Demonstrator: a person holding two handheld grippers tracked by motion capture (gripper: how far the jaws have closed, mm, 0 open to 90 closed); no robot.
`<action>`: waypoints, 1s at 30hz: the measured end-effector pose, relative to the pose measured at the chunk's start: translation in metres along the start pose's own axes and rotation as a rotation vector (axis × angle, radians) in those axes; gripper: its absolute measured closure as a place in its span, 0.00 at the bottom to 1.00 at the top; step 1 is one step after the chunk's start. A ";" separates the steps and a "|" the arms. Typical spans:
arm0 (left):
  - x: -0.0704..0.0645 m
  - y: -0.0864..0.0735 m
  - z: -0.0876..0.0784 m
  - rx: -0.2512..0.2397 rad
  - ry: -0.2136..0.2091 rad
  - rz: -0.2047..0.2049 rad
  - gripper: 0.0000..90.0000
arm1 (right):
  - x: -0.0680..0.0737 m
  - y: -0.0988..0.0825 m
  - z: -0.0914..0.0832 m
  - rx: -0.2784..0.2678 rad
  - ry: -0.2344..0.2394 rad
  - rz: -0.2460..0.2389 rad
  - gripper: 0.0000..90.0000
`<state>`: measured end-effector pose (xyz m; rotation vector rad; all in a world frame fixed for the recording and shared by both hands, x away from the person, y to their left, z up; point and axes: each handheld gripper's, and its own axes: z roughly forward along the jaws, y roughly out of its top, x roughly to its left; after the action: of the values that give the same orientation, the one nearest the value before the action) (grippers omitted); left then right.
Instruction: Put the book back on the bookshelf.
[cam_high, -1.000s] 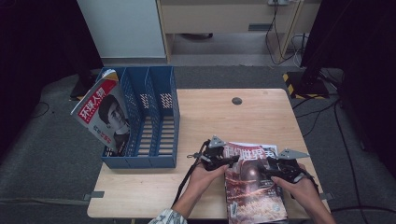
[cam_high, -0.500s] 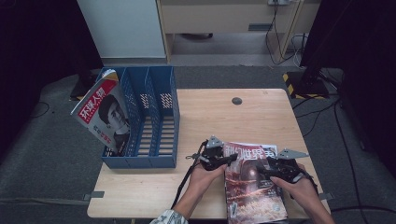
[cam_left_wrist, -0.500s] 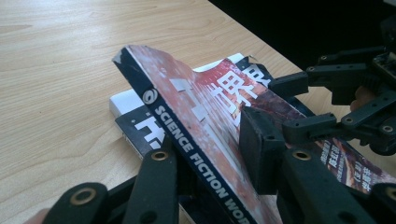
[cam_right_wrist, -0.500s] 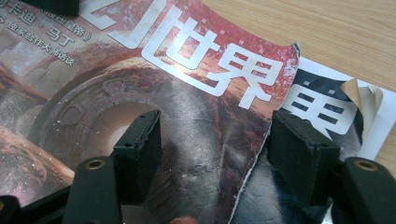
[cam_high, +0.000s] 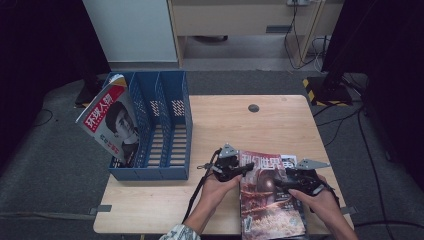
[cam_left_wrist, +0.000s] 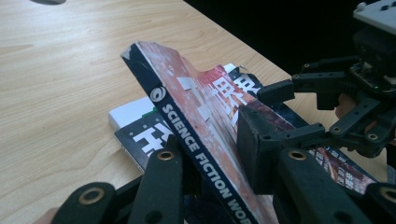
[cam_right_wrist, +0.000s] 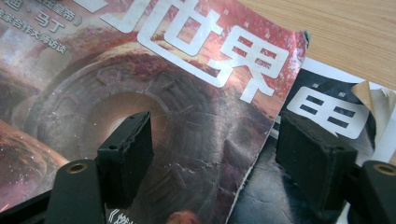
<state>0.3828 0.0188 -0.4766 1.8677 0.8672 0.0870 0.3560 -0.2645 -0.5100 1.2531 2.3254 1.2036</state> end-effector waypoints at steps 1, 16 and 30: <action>-0.001 0.001 -0.001 -0.003 0.001 0.005 0.79 | 0.000 0.000 0.000 -0.001 0.001 0.001 0.29; -0.005 0.011 -0.012 -0.045 -0.012 0.040 0.82 | -0.003 0.002 0.004 0.002 0.040 0.013 0.13; -0.010 0.016 -0.016 -0.059 -0.020 0.064 0.83 | -0.011 0.005 0.008 -0.008 0.117 0.004 0.10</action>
<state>0.3775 0.0218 -0.4525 1.8388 0.7830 0.1318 0.3700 -0.2666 -0.5131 1.2158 2.3979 1.3202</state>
